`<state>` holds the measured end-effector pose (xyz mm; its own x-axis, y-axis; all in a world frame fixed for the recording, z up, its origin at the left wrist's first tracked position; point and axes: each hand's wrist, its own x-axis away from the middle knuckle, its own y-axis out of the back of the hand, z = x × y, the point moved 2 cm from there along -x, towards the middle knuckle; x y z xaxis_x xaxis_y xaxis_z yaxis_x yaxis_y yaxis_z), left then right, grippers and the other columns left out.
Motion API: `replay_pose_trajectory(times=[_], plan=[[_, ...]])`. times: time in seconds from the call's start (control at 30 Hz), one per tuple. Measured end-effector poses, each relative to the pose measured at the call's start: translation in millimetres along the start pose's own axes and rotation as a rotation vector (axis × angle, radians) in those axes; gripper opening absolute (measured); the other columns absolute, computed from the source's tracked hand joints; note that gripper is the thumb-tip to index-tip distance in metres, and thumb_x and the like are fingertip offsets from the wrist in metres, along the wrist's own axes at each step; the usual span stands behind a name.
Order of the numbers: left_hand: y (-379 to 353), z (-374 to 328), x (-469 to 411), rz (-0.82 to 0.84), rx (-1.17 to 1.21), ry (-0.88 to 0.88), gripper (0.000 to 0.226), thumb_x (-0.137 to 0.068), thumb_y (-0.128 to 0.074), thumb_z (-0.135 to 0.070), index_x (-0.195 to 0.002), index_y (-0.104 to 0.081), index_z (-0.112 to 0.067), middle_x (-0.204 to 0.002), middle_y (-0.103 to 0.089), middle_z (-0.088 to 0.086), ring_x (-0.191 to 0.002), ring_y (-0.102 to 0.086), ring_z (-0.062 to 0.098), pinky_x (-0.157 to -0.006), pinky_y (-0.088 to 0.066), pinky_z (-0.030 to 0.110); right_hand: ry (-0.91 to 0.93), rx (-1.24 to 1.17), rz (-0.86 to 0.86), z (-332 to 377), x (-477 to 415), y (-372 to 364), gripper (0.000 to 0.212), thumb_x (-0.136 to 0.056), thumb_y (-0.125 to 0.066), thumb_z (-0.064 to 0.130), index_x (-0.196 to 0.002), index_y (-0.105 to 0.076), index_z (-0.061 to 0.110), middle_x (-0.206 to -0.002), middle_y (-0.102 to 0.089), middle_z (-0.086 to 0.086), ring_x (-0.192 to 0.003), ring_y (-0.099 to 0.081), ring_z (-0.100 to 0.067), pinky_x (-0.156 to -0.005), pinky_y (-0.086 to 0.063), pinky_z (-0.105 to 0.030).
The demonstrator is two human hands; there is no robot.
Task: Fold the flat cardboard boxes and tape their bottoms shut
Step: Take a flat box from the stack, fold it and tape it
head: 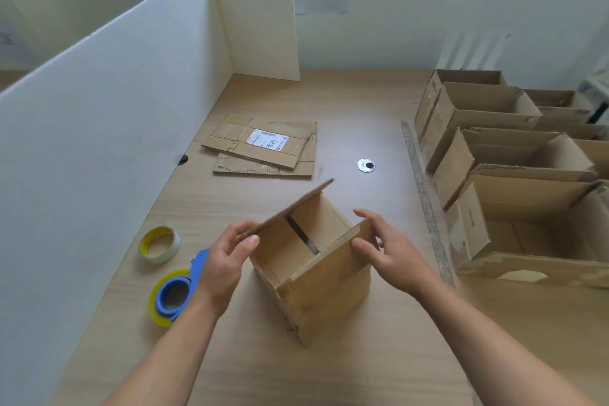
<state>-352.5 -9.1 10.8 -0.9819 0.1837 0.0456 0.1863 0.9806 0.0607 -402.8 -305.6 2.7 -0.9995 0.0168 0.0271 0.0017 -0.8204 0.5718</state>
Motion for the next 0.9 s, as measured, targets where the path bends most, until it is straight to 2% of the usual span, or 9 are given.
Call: replay_pose_trajectory(times=[0.13,0.2,0.27,0.37,0.43,0.57,0.67,0.77,0.9], plan=[[-4.9,5.0,-0.4,0.108,-0.213,-0.004,0.026,-0.074,-0.066,-0.053,-0.096,-0.072,-0.040,-0.122,-0.058,-0.020,-0.117,-0.054,0.000,-0.092,-0.048,0.021,-0.051,-0.023,-0.115,2.4,-3.6,-8.9,0.066,-0.091,-0.065,0.046,-0.149,-0.032,0.043,-0.118,-0.056,0.008,-0.113,-0.053,-0.016,-0.093,-0.046,-0.034],[-6.9,11.2,0.9,0.139,-0.279,0.016,0.038,-0.069,-0.066,-0.063,-0.098,-0.073,-0.039,-0.136,-0.047,-0.022,-0.130,-0.046,0.002,-0.106,-0.046,0.036,-0.070,-0.013,-0.173,4.6,-6.2,-16.3,0.075,-0.090,-0.067,0.045,-0.152,-0.025,0.044,-0.117,-0.053,0.006,-0.111,-0.052,-0.018,-0.093,-0.044,-0.035],[-6.8,16.3,4.0,0.116,-0.336,0.036,0.044,-0.067,-0.066,-0.070,-0.102,-0.071,-0.043,-0.149,-0.034,-0.018,-0.140,-0.034,0.005,-0.113,-0.038,0.045,-0.053,-0.004,-0.216,5.7,-5.5,-24.0,0.079,-0.091,-0.068,0.038,-0.151,-0.019,0.049,-0.120,-0.046,0.004,-0.114,-0.045,-0.015,-0.098,-0.038,-0.032],[-7.9,25.3,13.3,0.142,-0.503,0.022,0.066,-0.067,-0.064,-0.077,-0.124,-0.061,-0.044,-0.160,-0.013,-0.020,-0.143,-0.019,-0.003,-0.117,-0.032,0.040,-0.064,0.011,-0.229,3.1,-1.7,-31.9,0.074,-0.092,-0.068,0.033,-0.145,-0.020,0.054,-0.127,-0.032,0.007,-0.124,-0.039,-0.013,-0.104,-0.029,-0.023],[-10.7,30.0,18.2,0.160,-0.602,-0.028,0.069,-0.074,-0.066,-0.068,-0.136,-0.052,-0.041,-0.163,-0.003,-0.018,-0.141,-0.014,-0.005,-0.117,-0.030,0.036,-0.069,0.037,-0.216,1.2,0.1,-34.2,0.069,-0.093,-0.066,0.032,-0.145,-0.026,0.051,-0.128,-0.032,0.008,-0.128,-0.039,-0.015,-0.105,-0.027,-0.022],[-15.8,30.7,17.4,0.129,-0.587,-0.078,0.052,-0.088,-0.072,-0.038,-0.137,-0.054,-0.032,-0.164,-0.003,-0.012,-0.144,-0.011,-0.001,-0.117,-0.025,0.031,-0.060,0.053,-0.131,-0.5,-1.0,-29.2,0.070,-0.093,-0.065,0.031,-0.151,-0.027,0.042,-0.135,-0.045,0.005,-0.126,-0.041,-0.011,-0.106,-0.030,-0.025],[-16.1,31.1,16.4,0.125,-0.583,-0.079,0.050,-0.089,-0.071,-0.036,-0.136,-0.056,-0.031,-0.164,-0.004,-0.013,-0.142,-0.010,-0.005,-0.116,-0.023,0.027,-0.086,0.087,-0.120,-0.7,-2.5,-23.7,0.057,-0.094,-0.064,0.034,-0.146,-0.042,0.033,-0.135,-0.052,0.007,-0.126,-0.047,-0.013,-0.100,-0.033,-0.024],[-15.6,31.9,16.5,0.122,-0.573,-0.074,0.049,-0.088,-0.071,-0.039,-0.135,-0.055,-0.035,-0.163,-0.004,-0.017,-0.141,-0.010,-0.010,-0.116,-0.025,0.028,-0.136,0.036,-0.162,0.2,-2.7,-22.7,0.048,-0.093,-0.064,0.037,-0.138,-0.049,0.034,-0.118,-0.054,0.014,-0.110,-0.053,-0.010,-0.088,-0.036,-0.026],[-15.7,30.9,18.2,0.097,-0.535,-0.077,0.048,-0.087,-0.073,-0.035,-0.132,-0.056,-0.037,-0.164,-0.006,-0.012,-0.147,-0.014,0.002,-0.119,-0.028,0.037,-0.152,0.092,-0.203,-0.4,-2.9,-25.0,0.042,-0.092,-0.065,0.040,-0.131,-0.054,0.026,-0.112,-0.059,0.011,-0.103,-0.053,-0.009,-0.084,-0.037,-0.026]])
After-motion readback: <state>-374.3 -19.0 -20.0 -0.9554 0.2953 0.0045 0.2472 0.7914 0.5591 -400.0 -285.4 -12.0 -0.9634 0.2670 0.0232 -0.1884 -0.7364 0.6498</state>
